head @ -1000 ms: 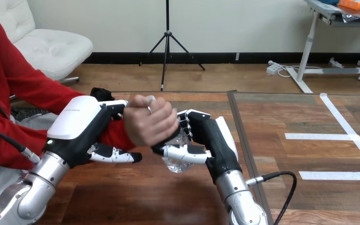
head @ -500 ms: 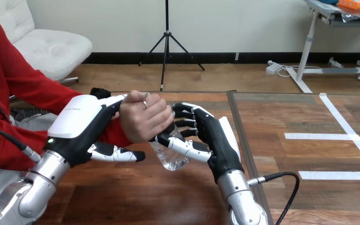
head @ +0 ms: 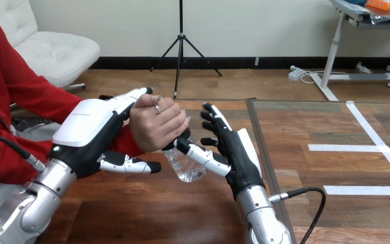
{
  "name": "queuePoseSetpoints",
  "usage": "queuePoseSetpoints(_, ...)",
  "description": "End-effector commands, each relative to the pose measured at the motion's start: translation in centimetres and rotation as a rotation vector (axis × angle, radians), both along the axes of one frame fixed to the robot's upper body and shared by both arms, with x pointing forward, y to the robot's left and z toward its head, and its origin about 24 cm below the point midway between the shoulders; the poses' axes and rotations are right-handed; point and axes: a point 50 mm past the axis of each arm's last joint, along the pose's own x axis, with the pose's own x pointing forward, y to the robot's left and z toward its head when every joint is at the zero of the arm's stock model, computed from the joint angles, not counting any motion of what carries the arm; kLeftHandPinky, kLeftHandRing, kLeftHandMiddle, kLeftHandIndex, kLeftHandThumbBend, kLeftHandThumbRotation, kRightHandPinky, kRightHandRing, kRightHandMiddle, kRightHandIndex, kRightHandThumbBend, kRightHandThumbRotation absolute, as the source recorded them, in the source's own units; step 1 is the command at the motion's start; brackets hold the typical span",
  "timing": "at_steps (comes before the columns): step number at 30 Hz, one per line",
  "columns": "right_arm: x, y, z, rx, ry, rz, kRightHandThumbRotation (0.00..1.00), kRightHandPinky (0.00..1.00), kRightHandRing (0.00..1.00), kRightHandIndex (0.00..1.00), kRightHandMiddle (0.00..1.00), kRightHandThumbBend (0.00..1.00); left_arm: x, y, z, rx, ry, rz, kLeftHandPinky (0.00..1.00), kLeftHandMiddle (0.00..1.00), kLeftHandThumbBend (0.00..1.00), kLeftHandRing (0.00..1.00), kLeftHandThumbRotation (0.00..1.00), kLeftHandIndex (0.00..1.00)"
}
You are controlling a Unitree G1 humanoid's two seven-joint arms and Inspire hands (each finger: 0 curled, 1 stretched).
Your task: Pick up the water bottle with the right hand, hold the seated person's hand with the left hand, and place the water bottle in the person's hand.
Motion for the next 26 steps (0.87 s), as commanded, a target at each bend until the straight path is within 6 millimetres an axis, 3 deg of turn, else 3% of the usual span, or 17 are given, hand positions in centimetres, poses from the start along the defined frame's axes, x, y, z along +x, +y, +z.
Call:
queuePoseSetpoints(1,1.0,-0.2,2.0,0.009,-0.084,-0.009,0.65,0.81,0.95,1.0,0.95,1.0,0.6,-0.4,1.9,0.001,-0.085,-0.021,0.96,1.0,1.0,0.99,0.51,1.0)
queuePoseSetpoints(26,0.6,-1.3,0.9,-0.002,-0.046,-0.026,0.71,0.77,0.95,1.0,0.96,1.0,0.0,-0.1,1.5,0.0,-0.05,-0.017,1.0,1.0,1.0,1.0,0.59,1.0)
